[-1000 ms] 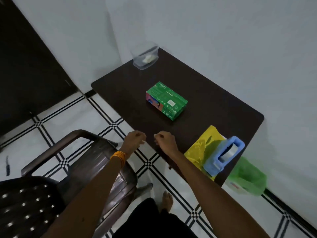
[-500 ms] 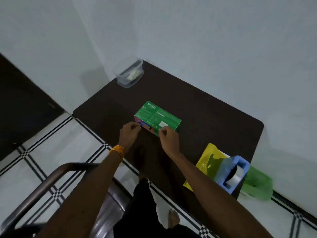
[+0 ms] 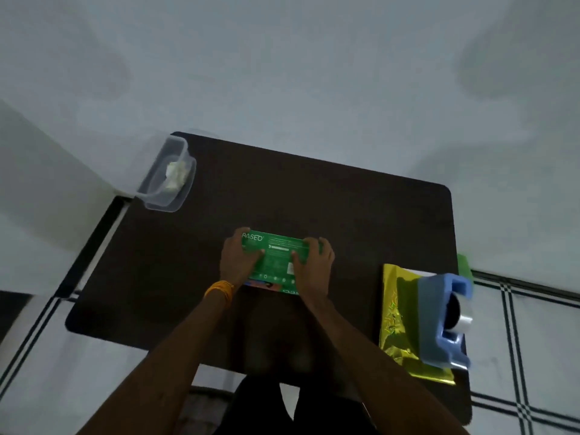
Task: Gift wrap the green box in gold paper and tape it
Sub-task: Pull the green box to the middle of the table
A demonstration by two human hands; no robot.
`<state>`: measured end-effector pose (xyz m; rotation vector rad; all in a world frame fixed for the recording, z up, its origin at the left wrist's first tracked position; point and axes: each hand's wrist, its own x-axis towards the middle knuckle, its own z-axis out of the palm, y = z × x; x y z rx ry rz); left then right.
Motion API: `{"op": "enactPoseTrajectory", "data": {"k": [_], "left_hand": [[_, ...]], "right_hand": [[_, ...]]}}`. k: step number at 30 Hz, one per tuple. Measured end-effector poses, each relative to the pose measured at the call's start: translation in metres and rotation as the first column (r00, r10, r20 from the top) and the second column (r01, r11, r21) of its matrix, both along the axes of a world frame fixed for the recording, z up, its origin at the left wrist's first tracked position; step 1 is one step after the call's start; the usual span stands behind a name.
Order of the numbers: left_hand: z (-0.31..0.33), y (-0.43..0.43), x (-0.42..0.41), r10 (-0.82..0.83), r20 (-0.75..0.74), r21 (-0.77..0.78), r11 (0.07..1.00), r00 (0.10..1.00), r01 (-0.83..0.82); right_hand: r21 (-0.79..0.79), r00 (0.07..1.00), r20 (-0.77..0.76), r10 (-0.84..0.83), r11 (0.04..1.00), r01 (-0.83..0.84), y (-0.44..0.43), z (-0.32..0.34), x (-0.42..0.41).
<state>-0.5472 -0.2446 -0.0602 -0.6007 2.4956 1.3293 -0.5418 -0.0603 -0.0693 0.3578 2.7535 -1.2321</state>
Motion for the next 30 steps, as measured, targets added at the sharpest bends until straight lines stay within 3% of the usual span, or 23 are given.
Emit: {"op": "enactPoseTrajectory", "data": {"k": [11, 14, 19, 25, 30], "left_hand": [[0.001, 0.004, -0.054, -0.051, -0.048, -0.052, 0.997, 0.998, 0.048], [-0.007, 0.002, -0.073, -0.049, -0.123, -0.02, 0.999, 0.991, 0.047], [-0.022, -0.001, -0.103, -0.058, -0.215, 0.019, 0.998, 0.975, 0.063], [-0.044, -0.005, -0.113, -0.016, -0.352, 0.172, 0.982, 0.936, 0.081], [-0.055, -0.018, -0.117, -0.057, -0.427, 0.149, 0.98, 0.903, 0.133]], "right_hand": [[-0.094, 0.99, -0.08, -0.118, 0.989, 0.11, 0.006, -0.006, -0.053], [-0.159, 0.981, -0.113, -0.16, 0.977, 0.141, 0.009, -0.011, -0.074], [-0.126, 0.967, -0.174, -0.187, 0.978, 0.167, 0.008, -0.017, -0.1], [-0.119, 0.936, -0.266, -0.23, 0.971, 0.205, 0.011, -0.03, -0.107], [-0.136, 0.908, -0.348, -0.234, 0.971, 0.198, 0.009, -0.036, -0.104]]}}
